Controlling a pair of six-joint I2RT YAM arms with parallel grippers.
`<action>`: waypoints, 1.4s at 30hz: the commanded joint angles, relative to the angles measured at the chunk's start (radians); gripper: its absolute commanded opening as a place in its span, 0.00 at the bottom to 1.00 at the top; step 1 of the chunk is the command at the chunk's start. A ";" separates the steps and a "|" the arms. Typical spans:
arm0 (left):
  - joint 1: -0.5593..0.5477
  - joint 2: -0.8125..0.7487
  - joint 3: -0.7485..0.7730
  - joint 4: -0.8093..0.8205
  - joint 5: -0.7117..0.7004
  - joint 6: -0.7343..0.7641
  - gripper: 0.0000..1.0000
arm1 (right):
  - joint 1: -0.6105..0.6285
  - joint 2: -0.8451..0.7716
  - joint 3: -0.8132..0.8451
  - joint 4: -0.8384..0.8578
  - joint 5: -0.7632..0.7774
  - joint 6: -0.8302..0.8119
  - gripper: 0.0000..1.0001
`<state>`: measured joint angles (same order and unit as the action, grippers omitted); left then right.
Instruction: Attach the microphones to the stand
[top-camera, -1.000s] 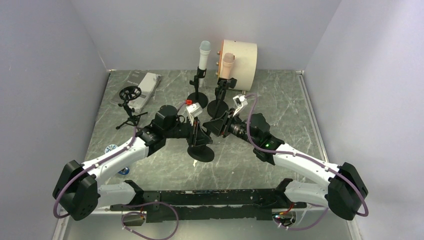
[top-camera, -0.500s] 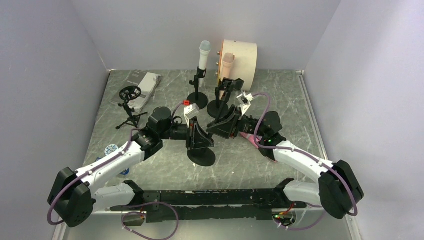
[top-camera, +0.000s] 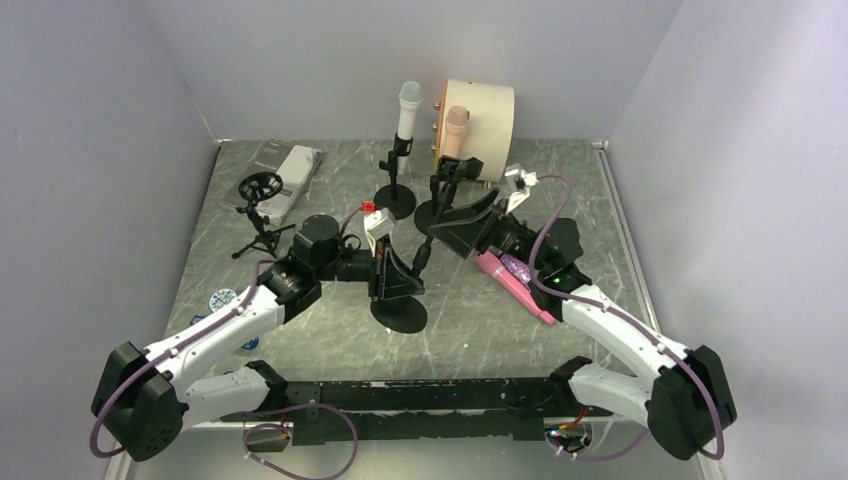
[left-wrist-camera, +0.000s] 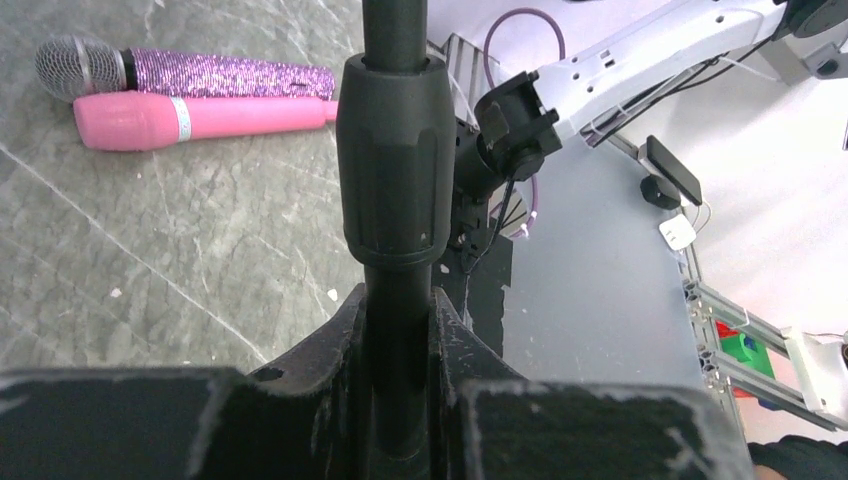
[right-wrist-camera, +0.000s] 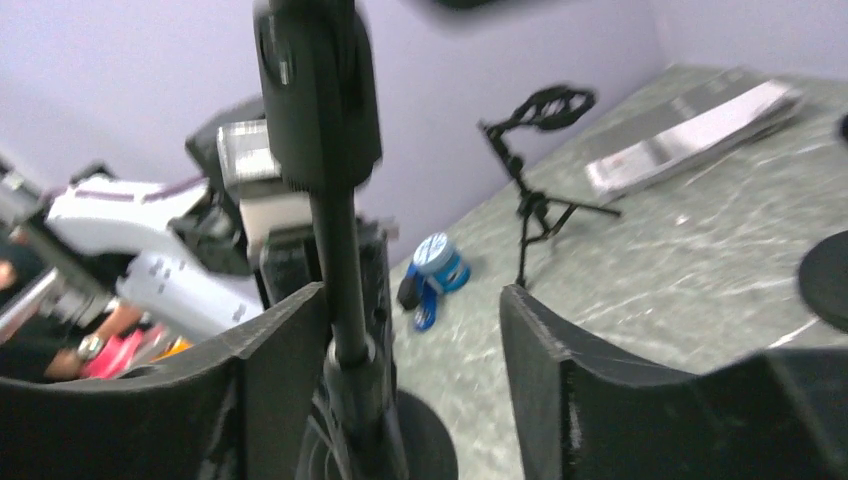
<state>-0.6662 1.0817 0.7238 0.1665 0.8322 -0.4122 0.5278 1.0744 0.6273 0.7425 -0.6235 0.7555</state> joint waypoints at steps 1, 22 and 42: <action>-0.001 -0.009 0.031 0.011 -0.010 0.055 0.02 | 0.000 -0.076 0.025 -0.039 0.242 0.003 0.71; -0.002 0.054 0.012 0.004 -0.054 0.118 0.02 | 0.001 0.006 0.201 -0.072 0.241 -0.036 0.76; -0.002 0.041 0.030 0.000 -0.095 0.124 0.03 | 0.005 0.062 0.215 -0.143 0.250 -0.054 0.00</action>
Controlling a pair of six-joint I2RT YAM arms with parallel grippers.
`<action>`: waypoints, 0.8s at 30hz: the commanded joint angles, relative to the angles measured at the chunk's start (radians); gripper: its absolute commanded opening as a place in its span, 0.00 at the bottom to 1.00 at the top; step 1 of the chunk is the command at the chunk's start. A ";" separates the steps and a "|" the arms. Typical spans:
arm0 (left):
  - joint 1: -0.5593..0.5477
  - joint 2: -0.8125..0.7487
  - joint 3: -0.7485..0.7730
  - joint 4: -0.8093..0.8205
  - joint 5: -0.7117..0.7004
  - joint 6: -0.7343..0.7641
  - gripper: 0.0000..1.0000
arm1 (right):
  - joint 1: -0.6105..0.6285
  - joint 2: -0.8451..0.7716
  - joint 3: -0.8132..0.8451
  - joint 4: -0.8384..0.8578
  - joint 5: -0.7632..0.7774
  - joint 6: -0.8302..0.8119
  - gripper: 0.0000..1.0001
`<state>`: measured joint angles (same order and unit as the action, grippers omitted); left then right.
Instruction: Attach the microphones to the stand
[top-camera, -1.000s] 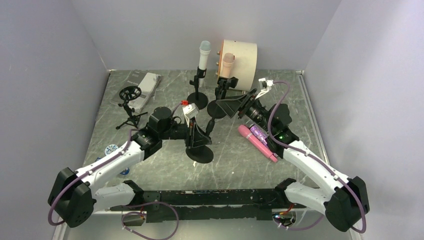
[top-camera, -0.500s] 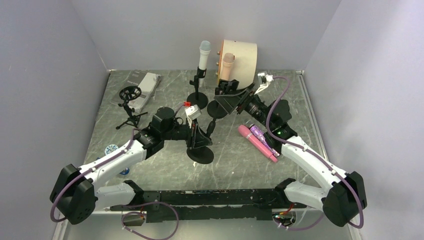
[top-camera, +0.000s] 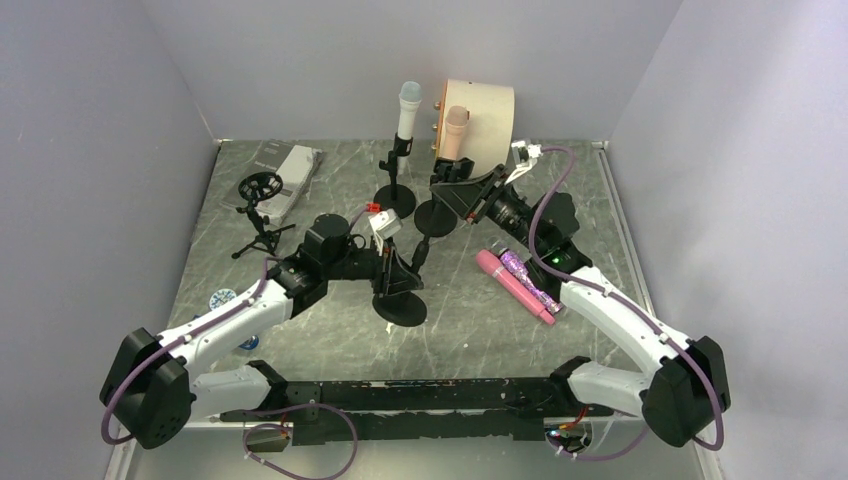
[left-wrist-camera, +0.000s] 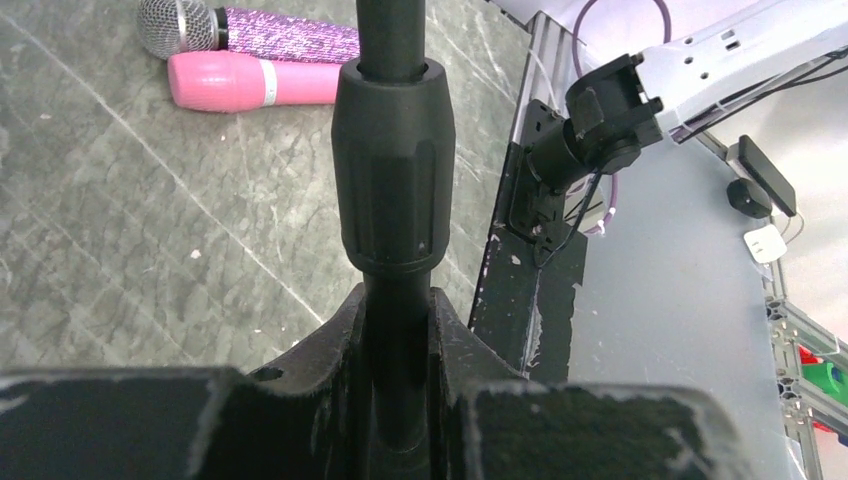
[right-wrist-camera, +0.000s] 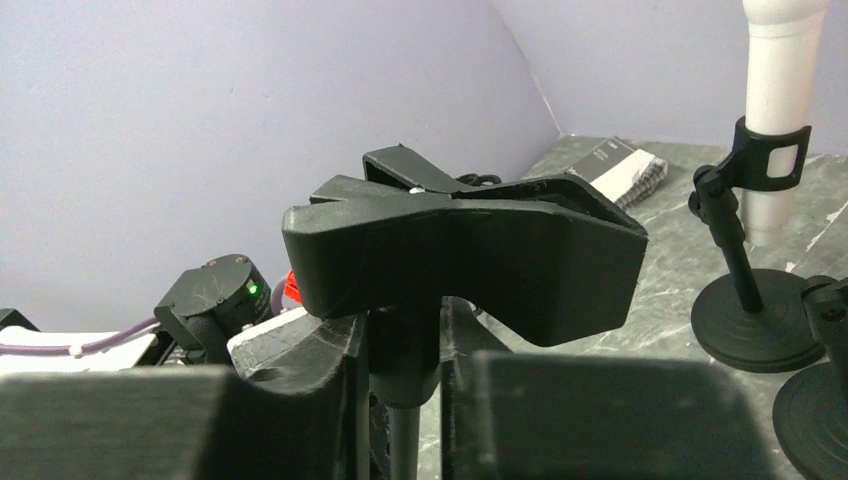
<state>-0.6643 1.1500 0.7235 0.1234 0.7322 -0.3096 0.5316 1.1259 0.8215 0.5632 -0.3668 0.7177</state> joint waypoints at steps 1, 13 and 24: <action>-0.003 -0.032 0.033 0.042 -0.006 0.025 0.03 | 0.007 0.012 0.007 0.043 -0.015 -0.022 0.00; -0.002 -0.034 0.104 0.063 -0.102 0.119 0.03 | 0.191 0.052 -0.158 0.066 0.024 -0.085 0.00; 0.016 -0.042 0.138 0.058 -0.122 0.143 0.02 | 0.234 0.064 -0.268 0.113 0.059 -0.063 0.00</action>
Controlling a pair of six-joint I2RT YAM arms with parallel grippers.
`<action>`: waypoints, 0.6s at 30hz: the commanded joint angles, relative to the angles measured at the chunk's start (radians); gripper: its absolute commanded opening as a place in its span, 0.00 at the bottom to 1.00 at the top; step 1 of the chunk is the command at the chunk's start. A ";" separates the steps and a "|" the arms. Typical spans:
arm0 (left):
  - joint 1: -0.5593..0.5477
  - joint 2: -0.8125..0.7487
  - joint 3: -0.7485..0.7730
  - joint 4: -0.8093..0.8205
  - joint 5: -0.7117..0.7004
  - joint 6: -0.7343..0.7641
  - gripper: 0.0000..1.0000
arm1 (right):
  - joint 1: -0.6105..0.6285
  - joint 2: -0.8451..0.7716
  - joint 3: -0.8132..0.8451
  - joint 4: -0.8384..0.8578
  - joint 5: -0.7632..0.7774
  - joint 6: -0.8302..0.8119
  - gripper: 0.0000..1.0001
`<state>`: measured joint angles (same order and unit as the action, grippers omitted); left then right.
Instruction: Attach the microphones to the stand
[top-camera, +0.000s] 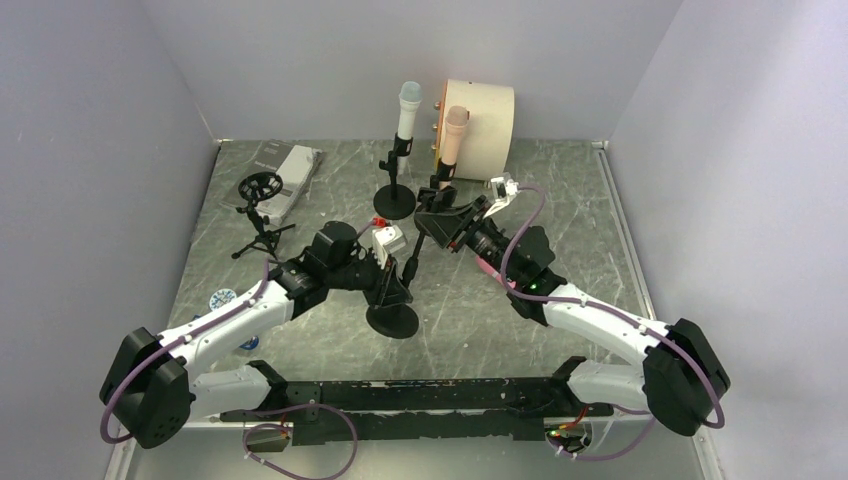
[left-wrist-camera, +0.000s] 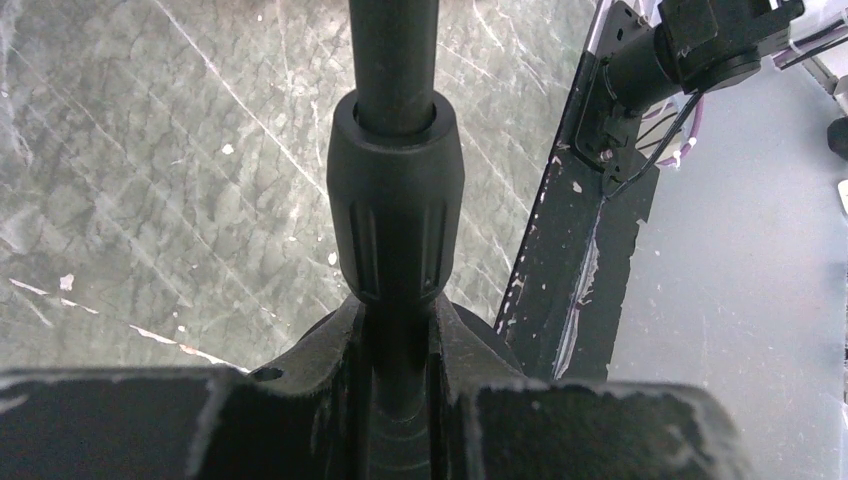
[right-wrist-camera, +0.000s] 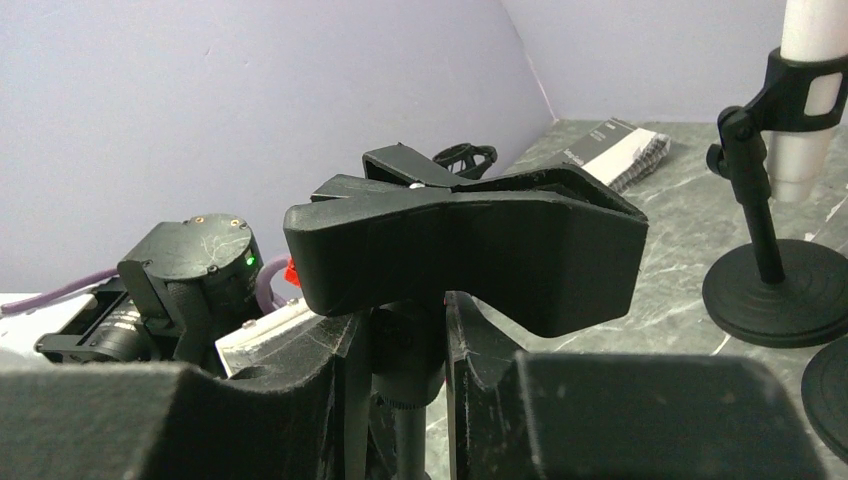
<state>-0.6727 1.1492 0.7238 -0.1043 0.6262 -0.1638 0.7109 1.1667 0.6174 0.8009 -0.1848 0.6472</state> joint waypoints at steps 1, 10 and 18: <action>0.025 -0.035 0.133 0.290 -0.011 -0.006 0.03 | 0.054 0.020 -0.062 -0.123 -0.121 0.007 0.00; 0.034 0.022 0.123 0.371 -0.011 -0.043 0.03 | 0.069 0.079 -0.072 -0.083 -0.103 0.006 0.00; 0.071 0.065 0.122 0.445 0.018 -0.075 0.02 | 0.077 0.127 -0.107 -0.041 -0.071 0.022 0.00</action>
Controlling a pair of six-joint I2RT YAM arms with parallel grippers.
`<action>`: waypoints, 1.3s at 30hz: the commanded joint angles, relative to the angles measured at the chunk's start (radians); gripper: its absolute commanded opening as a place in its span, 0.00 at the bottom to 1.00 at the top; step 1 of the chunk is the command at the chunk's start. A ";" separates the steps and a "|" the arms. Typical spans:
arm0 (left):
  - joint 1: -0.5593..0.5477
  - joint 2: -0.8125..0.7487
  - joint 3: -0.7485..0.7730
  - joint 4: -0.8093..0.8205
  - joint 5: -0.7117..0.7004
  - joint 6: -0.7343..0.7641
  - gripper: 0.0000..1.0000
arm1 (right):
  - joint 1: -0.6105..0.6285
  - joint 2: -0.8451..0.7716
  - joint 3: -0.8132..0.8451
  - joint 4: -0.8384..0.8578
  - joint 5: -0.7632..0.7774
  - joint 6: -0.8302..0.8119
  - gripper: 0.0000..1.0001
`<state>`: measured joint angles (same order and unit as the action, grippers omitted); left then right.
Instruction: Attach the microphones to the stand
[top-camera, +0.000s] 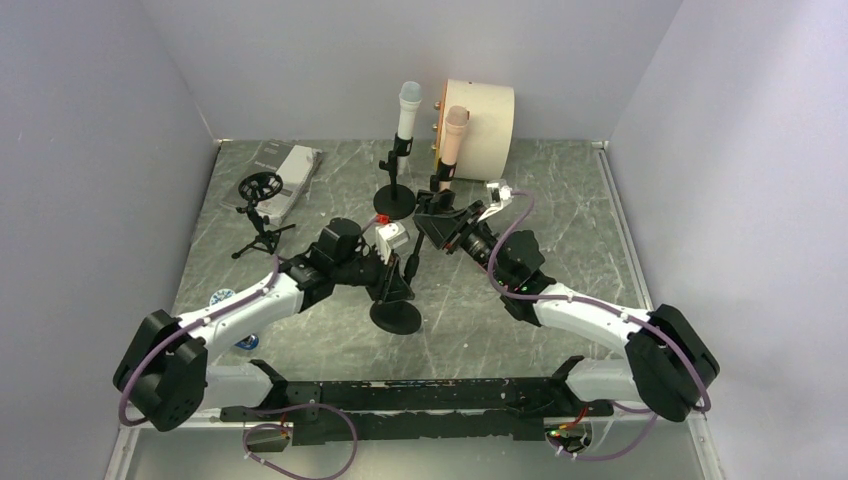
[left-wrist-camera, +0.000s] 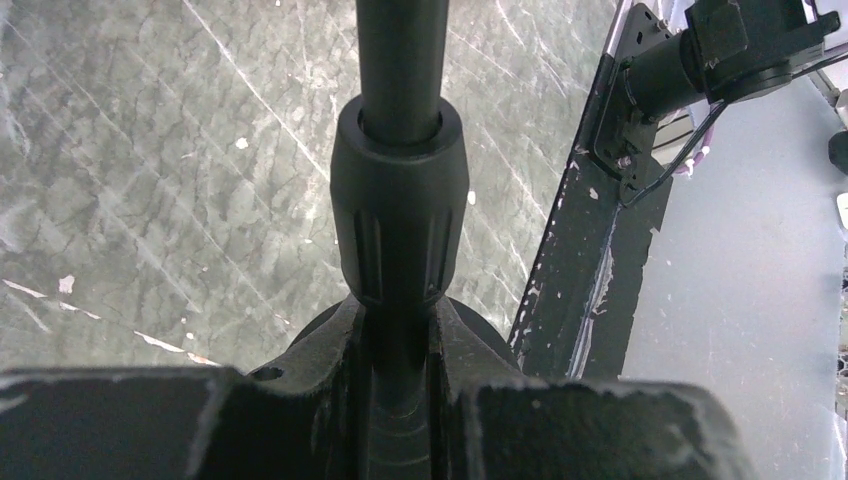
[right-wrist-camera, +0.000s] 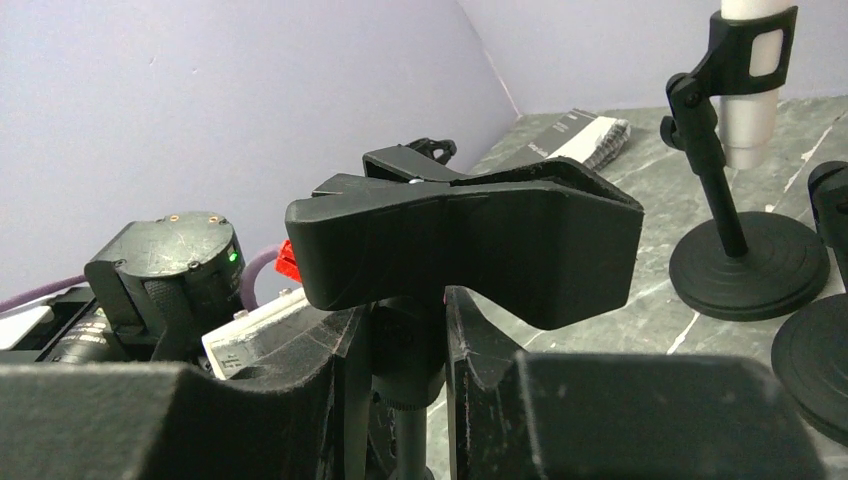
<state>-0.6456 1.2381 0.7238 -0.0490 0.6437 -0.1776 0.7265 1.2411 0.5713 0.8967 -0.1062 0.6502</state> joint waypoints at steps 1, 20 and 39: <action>0.046 -0.021 0.119 0.393 0.004 -0.062 0.03 | 0.062 0.060 -0.064 -0.126 -0.153 0.023 0.00; 0.065 0.003 0.020 0.368 -0.106 -0.085 0.26 | 0.067 0.044 0.042 -0.223 -0.065 -0.073 0.00; 0.063 -0.487 -0.100 -0.019 -0.578 -0.180 0.77 | 0.076 0.236 0.153 0.123 0.137 -0.447 0.00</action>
<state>-0.5827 0.8085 0.5915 0.0643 0.2302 -0.3363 0.7937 1.4242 0.7124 0.7555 0.0185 0.2691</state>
